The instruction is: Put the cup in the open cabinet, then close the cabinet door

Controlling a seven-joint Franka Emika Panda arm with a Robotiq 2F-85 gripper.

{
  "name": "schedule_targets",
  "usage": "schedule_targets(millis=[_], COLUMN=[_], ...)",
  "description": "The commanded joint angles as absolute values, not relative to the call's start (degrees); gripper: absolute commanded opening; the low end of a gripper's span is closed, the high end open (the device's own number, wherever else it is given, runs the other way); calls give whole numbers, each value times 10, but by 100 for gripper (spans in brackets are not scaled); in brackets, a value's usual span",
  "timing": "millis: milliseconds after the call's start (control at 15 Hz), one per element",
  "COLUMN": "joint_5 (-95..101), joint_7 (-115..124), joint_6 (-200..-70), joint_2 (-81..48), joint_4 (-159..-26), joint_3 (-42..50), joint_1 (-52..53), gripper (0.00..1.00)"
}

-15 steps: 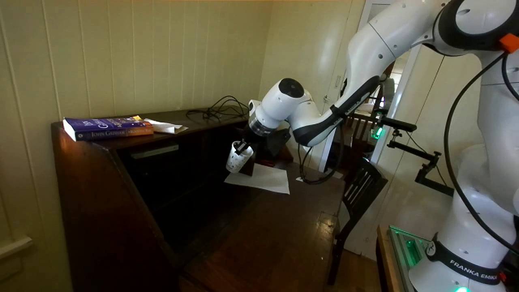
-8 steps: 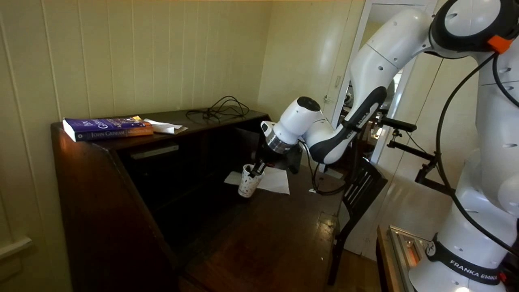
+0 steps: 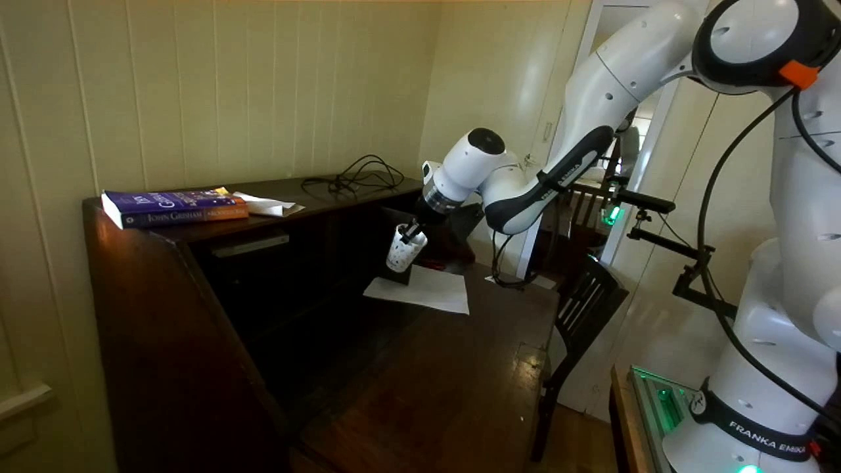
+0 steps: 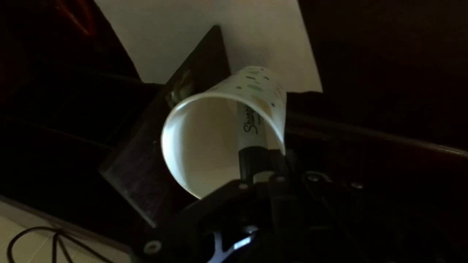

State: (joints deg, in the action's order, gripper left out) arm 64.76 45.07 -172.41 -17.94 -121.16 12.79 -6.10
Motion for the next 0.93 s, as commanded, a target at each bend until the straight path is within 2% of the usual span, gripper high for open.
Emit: schedule_targets(millis=[0,600,867], joint_5=[640,653,641], joint_7=[448,476,467], joint_6=[-1729,-1754,-1742], joint_2=[-253,-375,-369], joint_4=[-1121,-959,-970], joint_3=[126,147,136], joint_1=[-61,-48,-51], gripper=[1,1,3])
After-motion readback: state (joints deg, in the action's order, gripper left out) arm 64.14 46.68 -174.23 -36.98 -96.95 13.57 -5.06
